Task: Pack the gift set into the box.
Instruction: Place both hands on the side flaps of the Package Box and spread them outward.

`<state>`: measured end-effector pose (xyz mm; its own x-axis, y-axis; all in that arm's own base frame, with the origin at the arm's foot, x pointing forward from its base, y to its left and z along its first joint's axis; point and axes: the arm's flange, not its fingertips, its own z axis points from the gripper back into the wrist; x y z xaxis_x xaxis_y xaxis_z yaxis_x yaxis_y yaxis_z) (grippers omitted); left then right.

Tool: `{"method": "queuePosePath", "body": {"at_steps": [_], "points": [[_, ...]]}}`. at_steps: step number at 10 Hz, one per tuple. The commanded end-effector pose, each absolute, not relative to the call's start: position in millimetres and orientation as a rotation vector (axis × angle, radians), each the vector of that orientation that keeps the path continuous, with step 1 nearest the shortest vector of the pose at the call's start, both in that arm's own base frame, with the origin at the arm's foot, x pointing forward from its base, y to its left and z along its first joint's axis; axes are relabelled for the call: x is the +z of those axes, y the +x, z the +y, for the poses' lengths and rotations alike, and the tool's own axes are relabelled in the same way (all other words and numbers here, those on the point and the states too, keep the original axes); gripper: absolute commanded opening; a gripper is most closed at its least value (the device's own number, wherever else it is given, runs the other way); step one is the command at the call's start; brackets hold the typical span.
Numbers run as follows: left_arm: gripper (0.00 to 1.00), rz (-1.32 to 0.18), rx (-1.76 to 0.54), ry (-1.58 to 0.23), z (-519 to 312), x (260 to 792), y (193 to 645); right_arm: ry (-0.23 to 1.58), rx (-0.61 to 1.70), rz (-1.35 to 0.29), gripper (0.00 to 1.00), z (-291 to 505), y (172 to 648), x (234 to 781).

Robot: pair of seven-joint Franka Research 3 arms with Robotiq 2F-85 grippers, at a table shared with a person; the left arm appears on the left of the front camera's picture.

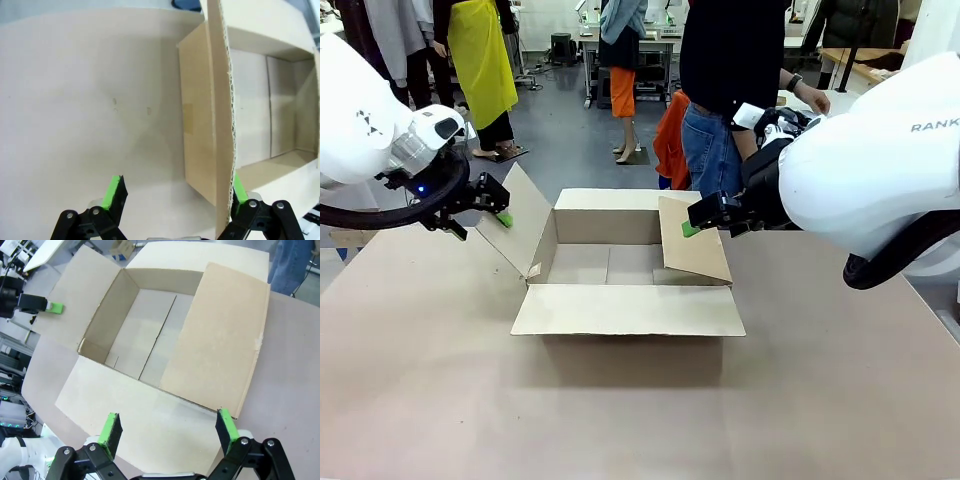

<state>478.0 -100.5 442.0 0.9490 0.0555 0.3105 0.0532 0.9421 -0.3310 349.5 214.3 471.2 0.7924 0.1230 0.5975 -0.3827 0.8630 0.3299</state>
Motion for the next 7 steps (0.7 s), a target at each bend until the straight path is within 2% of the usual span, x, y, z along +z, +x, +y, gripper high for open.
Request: {"method": "queuePosePath", "body": {"at_steps": [1,2,3,5,6,7], "points": [[1.0,-0.332,0.03,-0.245,-111.6,443.1,483.1,0.46,0.271,-0.609,1.0,215.4,348.4,468.4],[1.0,-0.332,0.03,-0.245,-111.6,443.1,483.1,0.458,0.282,-0.599,1.0,214.3,349.5,471.2],[1.0,-0.332,0.03,-0.245,-111.6,443.1,483.1,0.291,0.244,-0.53,1.0,243.3,375.5,475.9],[1.0,-0.332,0.03,-0.245,-111.6,443.1,483.1,0.103,0.298,-0.454,1.0,333.7,432.6,486.2],[1.0,-0.332,0.03,-0.245,-111.6,443.1,483.1,-0.025,0.256,-0.466,1.0,356.5,443.7,484.5],[1.0,-0.332,0.03,-0.245,-111.6,443.1,483.1,-0.1,0.182,-0.591,1.0,350.1,439.4,486.2]]}}
